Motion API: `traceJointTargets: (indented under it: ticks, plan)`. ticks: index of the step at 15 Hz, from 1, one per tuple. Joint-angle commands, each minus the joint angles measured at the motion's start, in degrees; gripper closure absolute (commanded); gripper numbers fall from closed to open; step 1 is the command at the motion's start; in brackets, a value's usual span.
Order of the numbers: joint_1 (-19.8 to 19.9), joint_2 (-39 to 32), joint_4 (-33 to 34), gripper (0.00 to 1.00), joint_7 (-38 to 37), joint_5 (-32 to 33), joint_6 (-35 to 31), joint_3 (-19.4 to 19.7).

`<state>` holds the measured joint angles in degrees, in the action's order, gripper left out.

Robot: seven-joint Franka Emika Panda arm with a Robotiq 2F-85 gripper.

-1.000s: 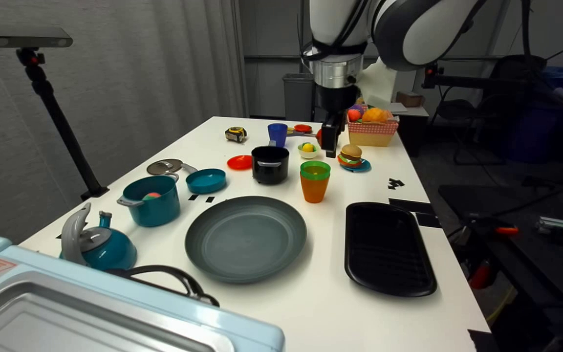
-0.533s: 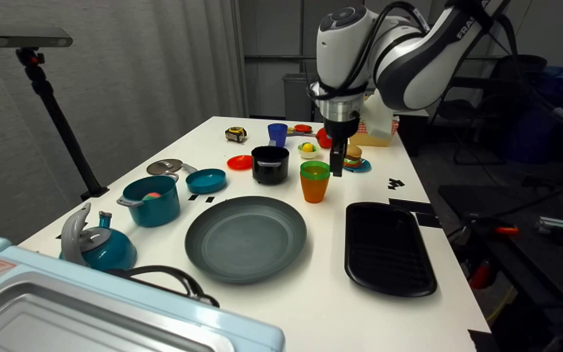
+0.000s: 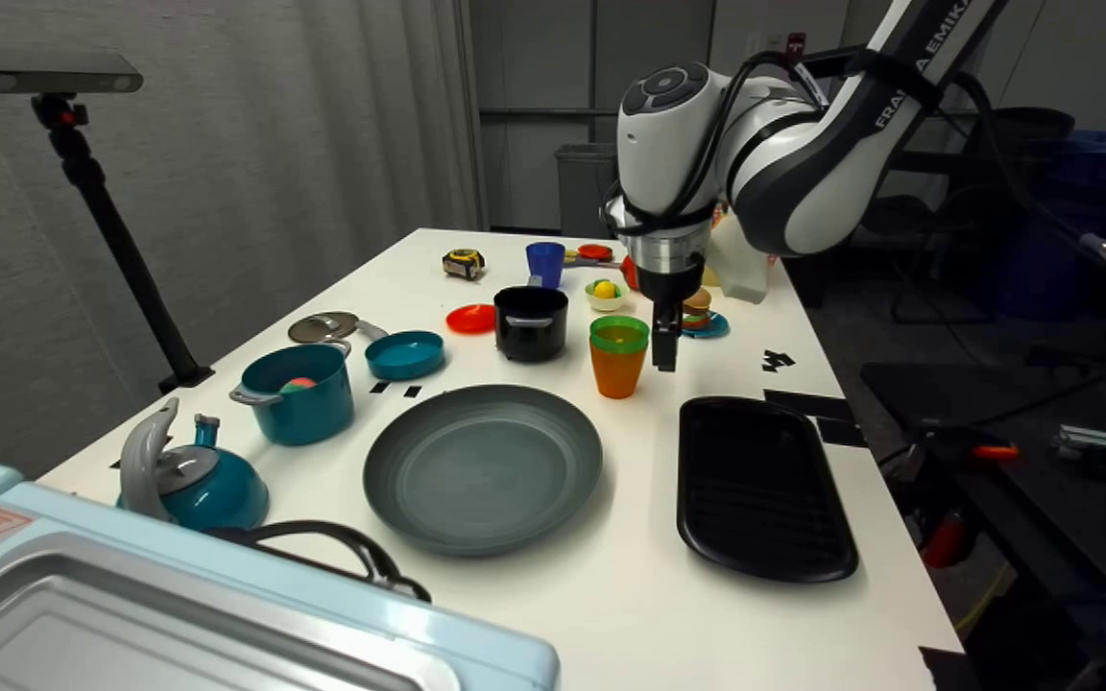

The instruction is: Pour the contents in the green cup onto the plate

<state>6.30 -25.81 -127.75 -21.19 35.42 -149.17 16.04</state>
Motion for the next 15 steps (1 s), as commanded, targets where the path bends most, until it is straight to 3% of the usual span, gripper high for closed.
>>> traceJointTargets:
  ticks: [1, 5, 15]
  plan:
    - [-1.3, -0.2, 0.0, 0.00, 0.8, -1.0, -0.2, 1.3]
    - [-0.3, -1.7, 1.4, 0.00, 3.8, -3.4, 0.6, -0.2]
    - [10.8, -8.7, 16.1, 0.00, 37.7, -22.0, 5.1, -8.4]
